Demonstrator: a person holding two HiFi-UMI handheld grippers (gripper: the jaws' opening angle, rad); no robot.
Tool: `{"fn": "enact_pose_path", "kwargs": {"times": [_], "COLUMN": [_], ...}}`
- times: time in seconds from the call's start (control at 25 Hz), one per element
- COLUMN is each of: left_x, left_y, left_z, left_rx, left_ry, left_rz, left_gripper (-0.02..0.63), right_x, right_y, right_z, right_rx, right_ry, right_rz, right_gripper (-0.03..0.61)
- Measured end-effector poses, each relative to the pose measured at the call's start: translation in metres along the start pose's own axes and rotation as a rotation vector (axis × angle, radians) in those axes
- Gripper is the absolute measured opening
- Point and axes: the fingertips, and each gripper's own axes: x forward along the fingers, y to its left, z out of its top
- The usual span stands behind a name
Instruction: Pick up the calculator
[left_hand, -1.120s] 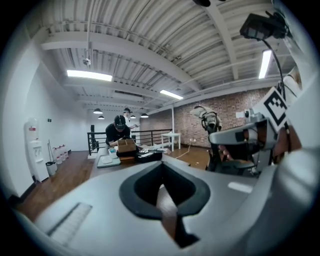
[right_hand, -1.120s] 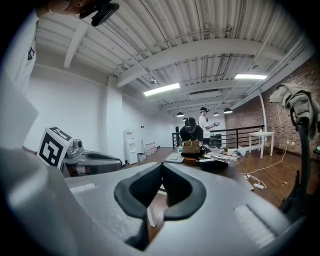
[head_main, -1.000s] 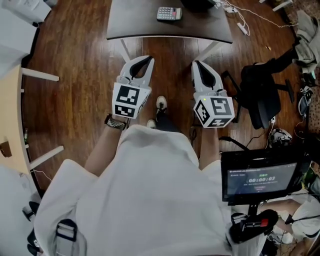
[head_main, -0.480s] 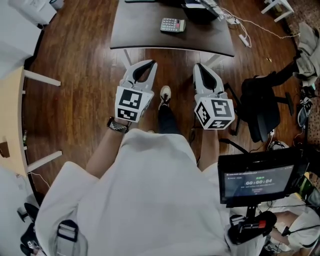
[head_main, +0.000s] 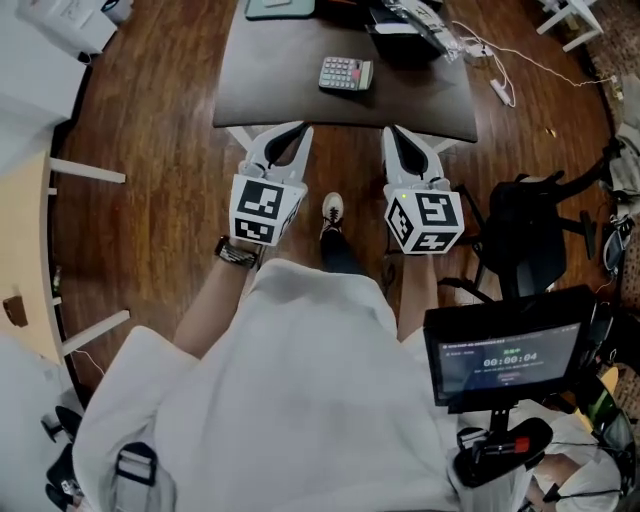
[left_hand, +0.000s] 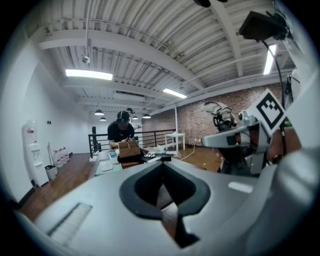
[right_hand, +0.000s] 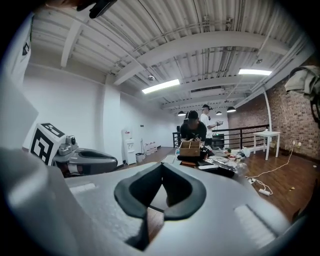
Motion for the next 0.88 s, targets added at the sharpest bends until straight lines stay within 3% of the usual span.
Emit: {"fn": "enact_pose_path", "kwargs": {"times": [0.32,0.52,0.64,0.88], "left_x": [0.055,0.093,0.121,0.165], "left_y": [0.043,0.063,0.071,0.089], "left_z": [0.016,0.045,0.05,0.05], "left_rx": [-0.015,-0.014,0.014,-0.014], "left_ry": [0.012,-0.057,-0.031,0.003], "left_rz": [0.037,0.022,0.01,0.002], "left_gripper": [0.006,0.006,0.006,0.006], "right_x": [0.065,0.096,0.119,0.155], "right_y": [-0.036,-0.065,-0.084,-0.114], "right_z": [0.007,0.021,0.027,0.027], "right_rx": [0.008,0.012,0.017,0.038], "right_ry": [0.063,0.057,0.06,0.087], "right_rz": [0.023,0.028,0.026,0.037], "right_gripper": [0.002,0.002,0.002,0.002]}}
